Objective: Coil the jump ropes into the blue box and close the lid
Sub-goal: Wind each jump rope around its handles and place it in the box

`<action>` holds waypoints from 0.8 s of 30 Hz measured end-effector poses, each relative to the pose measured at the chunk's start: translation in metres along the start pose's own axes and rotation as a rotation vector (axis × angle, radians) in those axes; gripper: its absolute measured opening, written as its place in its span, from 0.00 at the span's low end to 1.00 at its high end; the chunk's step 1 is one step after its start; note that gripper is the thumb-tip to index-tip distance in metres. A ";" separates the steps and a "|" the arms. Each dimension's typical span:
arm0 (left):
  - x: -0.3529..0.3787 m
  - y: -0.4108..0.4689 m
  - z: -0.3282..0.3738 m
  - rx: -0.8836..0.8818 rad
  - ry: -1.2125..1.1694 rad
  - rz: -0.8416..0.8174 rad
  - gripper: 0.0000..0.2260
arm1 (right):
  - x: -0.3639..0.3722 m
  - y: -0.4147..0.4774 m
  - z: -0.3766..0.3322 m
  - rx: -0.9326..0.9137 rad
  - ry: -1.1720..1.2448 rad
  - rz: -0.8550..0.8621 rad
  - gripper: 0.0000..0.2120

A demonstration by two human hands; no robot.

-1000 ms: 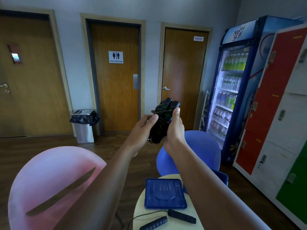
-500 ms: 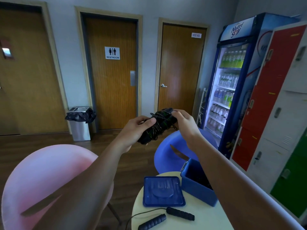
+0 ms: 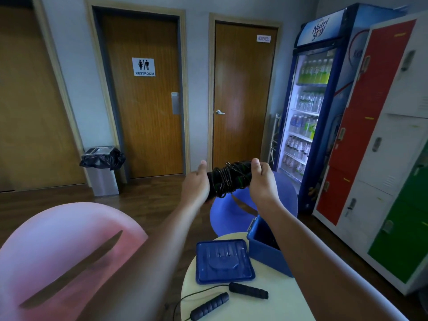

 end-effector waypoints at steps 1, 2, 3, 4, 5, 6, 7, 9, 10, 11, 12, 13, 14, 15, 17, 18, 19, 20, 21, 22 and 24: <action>0.006 0.002 -0.001 0.024 0.018 0.034 0.27 | -0.002 0.003 0.005 0.007 0.018 0.006 0.18; 0.011 0.005 -0.002 0.039 0.022 0.050 0.27 | -0.004 0.006 0.010 0.011 0.031 0.010 0.19; 0.017 0.006 -0.002 0.053 0.021 0.055 0.27 | -0.007 0.010 0.015 0.012 0.040 0.015 0.19; 0.023 0.009 -0.005 0.066 0.014 0.047 0.27 | -0.011 0.015 0.019 0.009 0.050 0.016 0.18; 0.029 0.012 -0.008 0.076 0.008 0.039 0.26 | -0.014 0.019 0.022 0.002 0.055 0.015 0.18; 0.035 0.013 -0.011 0.066 -0.006 0.030 0.26 | -0.017 0.024 0.025 -0.008 0.059 0.012 0.18; 0.041 0.015 -0.014 0.053 -0.022 0.024 0.26 | -0.019 0.029 0.029 -0.018 0.058 0.013 0.18; 0.054 0.019 -0.018 0.025 -0.050 0.014 0.25 | -0.025 0.040 0.036 -0.021 0.062 0.014 0.19; 0.060 0.021 -0.019 0.025 -0.045 0.004 0.26 | -0.028 0.048 0.042 -0.014 0.067 0.016 0.20; 0.067 0.024 -0.021 0.033 -0.022 -0.019 0.26 | -0.031 0.056 0.047 -0.002 0.063 0.022 0.20; 0.075 0.028 -0.024 0.047 0.010 -0.057 0.27 | -0.036 0.065 0.054 0.008 0.057 0.030 0.20; 0.085 0.033 -0.026 0.061 0.047 -0.106 0.27 | -0.041 0.076 0.061 0.018 0.050 0.038 0.19; 0.095 0.038 -0.028 0.084 0.089 -0.156 0.25 | -0.046 0.088 0.068 0.032 0.042 0.044 0.18; 0.106 0.046 -0.032 0.115 0.145 -0.205 0.23 | -0.052 0.100 0.076 0.052 0.027 0.047 0.18; 0.127 0.062 -0.041 0.175 0.264 -0.307 0.19 | -0.064 0.127 0.089 0.094 -0.017 0.031 0.19; 0.139 0.069 -0.046 0.196 0.290 -0.376 0.18 | -0.070 0.141 0.095 0.117 -0.038 0.009 0.20; 0.150 0.076 -0.050 0.214 0.299 -0.451 0.18 | -0.075 0.155 0.101 0.139 -0.058 -0.016 0.20; 0.162 0.081 -0.051 0.227 0.299 -0.524 0.19 | -0.081 0.169 0.108 0.161 -0.080 -0.040 0.19; 0.174 0.086 -0.053 0.228 0.298 -0.592 0.22 | -0.086 0.182 0.114 0.178 -0.099 -0.052 0.19; 0.187 0.091 -0.054 0.222 0.306 -0.656 0.27 | -0.092 0.194 0.121 0.196 -0.123 -0.058 0.19; 0.218 0.099 -0.058 0.212 0.363 -0.752 0.36 | -0.103 0.217 0.136 0.231 -0.168 -0.062 0.18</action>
Point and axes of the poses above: each hand's wrist, its own y-axis towards the middle knuckle, its own x-axis out of the palm, z = x × y, the point moved 2 cm from there along y, towards the middle knuckle, and after that the axes turned 12 degrees about x, right-handed, at the moved point
